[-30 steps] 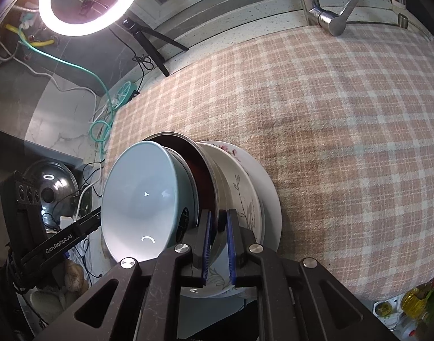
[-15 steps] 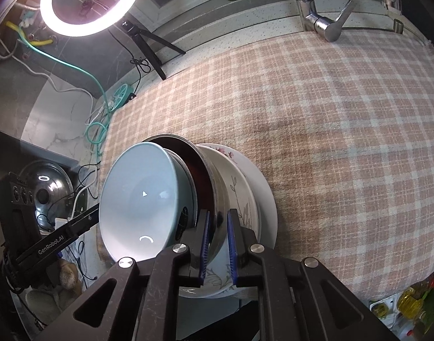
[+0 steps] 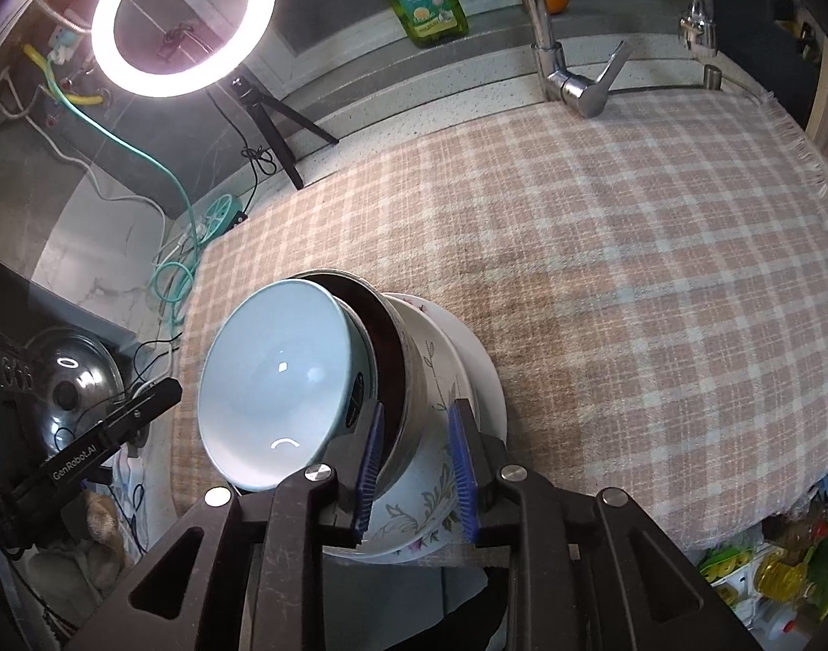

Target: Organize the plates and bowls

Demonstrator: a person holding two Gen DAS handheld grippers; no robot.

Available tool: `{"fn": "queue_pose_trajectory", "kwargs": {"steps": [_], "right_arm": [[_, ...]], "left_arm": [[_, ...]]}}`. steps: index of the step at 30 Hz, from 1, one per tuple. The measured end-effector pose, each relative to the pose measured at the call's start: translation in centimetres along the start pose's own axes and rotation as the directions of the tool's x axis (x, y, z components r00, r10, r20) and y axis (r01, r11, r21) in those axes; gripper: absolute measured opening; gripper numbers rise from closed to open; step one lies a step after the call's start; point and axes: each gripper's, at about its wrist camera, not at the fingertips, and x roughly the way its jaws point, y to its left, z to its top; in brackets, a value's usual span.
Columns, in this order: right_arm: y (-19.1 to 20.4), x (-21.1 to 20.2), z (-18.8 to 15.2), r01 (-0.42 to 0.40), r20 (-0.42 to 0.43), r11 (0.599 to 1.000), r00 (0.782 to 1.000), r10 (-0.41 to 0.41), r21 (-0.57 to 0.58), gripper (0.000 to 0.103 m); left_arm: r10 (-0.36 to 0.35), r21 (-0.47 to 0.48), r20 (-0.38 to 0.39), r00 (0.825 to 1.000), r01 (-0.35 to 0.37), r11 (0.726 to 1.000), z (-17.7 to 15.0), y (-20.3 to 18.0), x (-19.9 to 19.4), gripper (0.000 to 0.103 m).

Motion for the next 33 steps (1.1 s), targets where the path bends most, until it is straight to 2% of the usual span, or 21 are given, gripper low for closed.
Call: {"fn": "queue_pose_trajectory", "kwargs": {"steps": [5,7,9,14,18,23,25,27,33], "right_arm": [[1.2,-0.6,-0.2,0.03,0.032,0.999,0.999,-0.028,-0.043,0.024],[1.6,-0.9,-0.3,0.034,0.041,0.998,0.999,-0.031,-0.059,0.028],[1.9,-1.2,-0.5,0.044,0.056,0.995,0.998,-0.039,-0.084,0.036],[2.1,-1.9,-1.0,0.064,0.084,0.99,0.995,-0.054,-0.128,0.038],[1.7,-2.5,-1.6,0.06,0.086,0.988,0.995,-0.048,-0.141,0.042],[1.3,-3.5,-2.1,0.059,0.104,0.987,0.994,-0.044,-0.146,0.044],[1.3,-3.9,-2.4,0.062,0.118,0.986,0.992,-0.044,-0.152,0.048],[1.5,-4.4,-2.7,0.076,0.138,0.982,0.989,-0.053,-0.172,0.049],[2.7,-5.2,-3.8,0.112,0.176,0.964,0.982,-0.071,-0.239,0.051]], "left_arm": [[0.015,0.019,0.018,1.0,-0.015,1.0,-0.4,-0.4,-0.7,0.015],[0.028,0.025,0.027,0.999,-0.029,0.999,-0.6,-0.6,-0.9,0.02],[0.032,0.018,0.032,0.999,-0.032,0.999,-0.8,-0.8,-1.1,0.028],[0.068,0.019,0.054,0.996,-0.069,0.997,-1.7,-1.7,-1.8,0.03],[0.082,0.007,0.069,0.994,-0.083,0.997,-2.5,-2.5,-2.5,0.043],[0.112,0.001,0.088,0.99,-0.112,0.994,-3.6,-3.4,-3.4,0.043],[0.124,-0.004,0.094,0.988,-0.124,0.992,-4.0,-3.6,-3.7,0.048],[0.143,-0.006,0.104,0.984,-0.143,0.99,-4.3,-3.8,-4.2,0.057],[0.179,-0.008,0.126,0.976,-0.179,0.984,-5.2,-4.4,-5.3,0.064]]}}
